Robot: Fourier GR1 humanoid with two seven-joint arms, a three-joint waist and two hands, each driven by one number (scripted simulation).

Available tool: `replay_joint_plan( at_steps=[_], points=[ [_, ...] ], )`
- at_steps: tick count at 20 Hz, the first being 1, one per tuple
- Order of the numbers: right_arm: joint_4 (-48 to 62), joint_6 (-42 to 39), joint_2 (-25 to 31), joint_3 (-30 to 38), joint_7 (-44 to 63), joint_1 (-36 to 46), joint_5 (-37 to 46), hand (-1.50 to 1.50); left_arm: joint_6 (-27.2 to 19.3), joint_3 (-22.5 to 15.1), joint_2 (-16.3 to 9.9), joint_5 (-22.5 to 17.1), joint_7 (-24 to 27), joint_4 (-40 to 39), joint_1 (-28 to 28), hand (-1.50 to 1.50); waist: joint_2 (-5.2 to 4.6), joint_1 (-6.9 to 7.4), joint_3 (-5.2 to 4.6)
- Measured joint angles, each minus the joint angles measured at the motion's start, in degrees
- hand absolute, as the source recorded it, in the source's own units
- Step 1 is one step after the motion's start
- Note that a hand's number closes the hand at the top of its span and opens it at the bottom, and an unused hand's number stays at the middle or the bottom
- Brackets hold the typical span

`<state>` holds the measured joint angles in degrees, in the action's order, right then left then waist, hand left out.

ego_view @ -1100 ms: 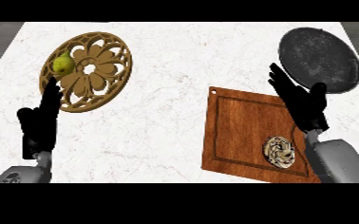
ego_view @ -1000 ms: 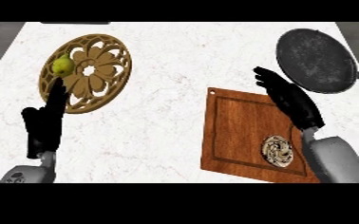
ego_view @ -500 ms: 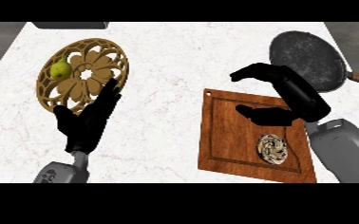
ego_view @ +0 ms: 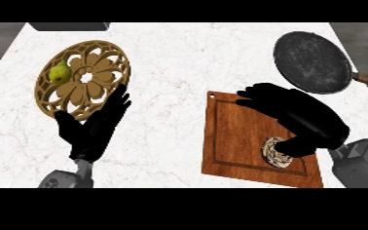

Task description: Pick the cupcake from the cutting board and place it in the pan

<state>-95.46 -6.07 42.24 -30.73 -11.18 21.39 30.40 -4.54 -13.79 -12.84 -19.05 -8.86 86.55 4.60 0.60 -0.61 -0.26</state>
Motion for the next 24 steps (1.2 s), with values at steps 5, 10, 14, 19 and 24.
replay_joint_plan(
  at_steps=[5, 10, 14, 19, 24],
  points=[
    [-4.68, -10.03, 5.09, -7.4, 12.75, 2.97, 12.19, -1.5, 0.44, 0.31, -0.01, -0.6, -0.47, 0.22, 0.07, 0.0, 0.33, 0.06, -0.17],
    [-9.36, -24.29, 3.46, -15.73, 26.98, 4.14, 19.7, -1.5, 0.72, 0.5, -0.01, -0.75, -0.83, 0.19, 0.41, 0.0, 0.2, 0.2, -0.14],
    [-12.18, -36.92, -1.69, -21.09, 38.34, 3.58, 22.62, -1.5, 1.36, 0.69, -0.12, -0.85, -0.78, -0.21, 0.37, 0.0, 0.0, 0.19, -0.05],
    [-14.42, -46.17, -10.68, -23.63, 50.22, -0.6, 24.92, -1.5, 1.93, 1.87, -0.35, -1.37, -1.8, 0.46, 0.9, 0.0, -0.25, 0.23, 0.11],
    [-14.3, -47.23, -15.93, -25.99, 55.84, -5.53, 29.44, -1.5, 2.54, 2.11, 0.13, -0.63, -2.06, 1.98, -0.43, 0.0, -0.42, 0.5, 0.21]
  ],
)
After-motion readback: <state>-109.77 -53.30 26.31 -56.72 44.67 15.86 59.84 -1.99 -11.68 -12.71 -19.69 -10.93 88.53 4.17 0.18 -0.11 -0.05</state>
